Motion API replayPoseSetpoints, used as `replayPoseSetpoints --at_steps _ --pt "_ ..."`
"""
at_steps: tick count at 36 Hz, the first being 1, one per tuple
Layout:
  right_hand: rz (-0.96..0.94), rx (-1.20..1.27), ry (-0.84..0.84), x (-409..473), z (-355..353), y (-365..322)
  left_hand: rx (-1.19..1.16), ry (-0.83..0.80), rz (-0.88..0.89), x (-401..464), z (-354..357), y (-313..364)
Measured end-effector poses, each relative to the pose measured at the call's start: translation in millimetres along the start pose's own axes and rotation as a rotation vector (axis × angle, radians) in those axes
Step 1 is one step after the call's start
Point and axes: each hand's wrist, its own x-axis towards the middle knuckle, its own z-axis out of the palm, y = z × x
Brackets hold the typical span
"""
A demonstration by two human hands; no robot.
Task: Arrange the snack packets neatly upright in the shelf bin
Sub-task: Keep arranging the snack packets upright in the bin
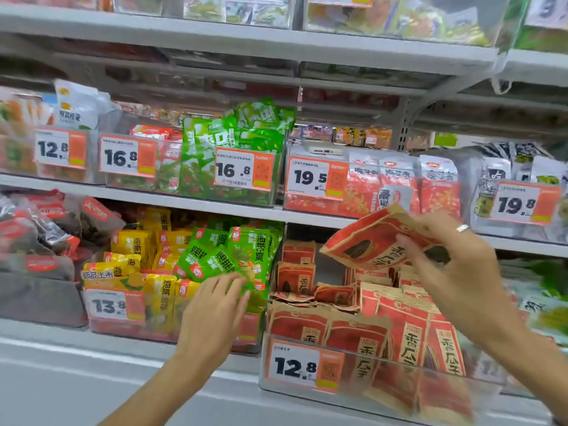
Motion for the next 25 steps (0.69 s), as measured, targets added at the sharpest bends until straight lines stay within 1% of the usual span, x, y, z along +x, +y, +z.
replayPoseSetpoints --at_steps 3,7,9,14,16,19,23,25 --pt "-0.045 -0.079 -0.101 4.6 19.2 23.1 0.085 0.007 0.068 -7.9 23.1 -9.5" --pt "-0.097 -0.190 -0.162 6.1 42.7 47.5 0.103 0.034 0.123 -6.1 27.1 -15.6" --pt "-0.101 -0.221 -0.214 5.8 56.8 56.9 0.075 0.043 0.101 -7.7 28.4 -14.1" --pt "-0.119 -0.233 -0.423 13.1 86.7 69.3 -0.006 0.041 0.009 -9.0 32.9 -7.2" --pt "-0.107 -0.193 -0.441 22.3 93.4 67.4 -0.021 0.053 -0.009 -7.1 33.6 -5.6" --pt "-0.058 -0.140 -0.415 31.3 97.5 62.7 -0.036 0.062 -0.018 -6.4 35.6 -5.0" --pt "-0.108 -0.264 -0.576 28.5 100.1 59.6 -0.042 0.038 -0.033 -7.6 36.0 -5.3" --pt "-0.106 -0.319 -0.592 27.3 97.3 61.6 -0.052 0.030 -0.031 -7.5 34.9 -5.3"
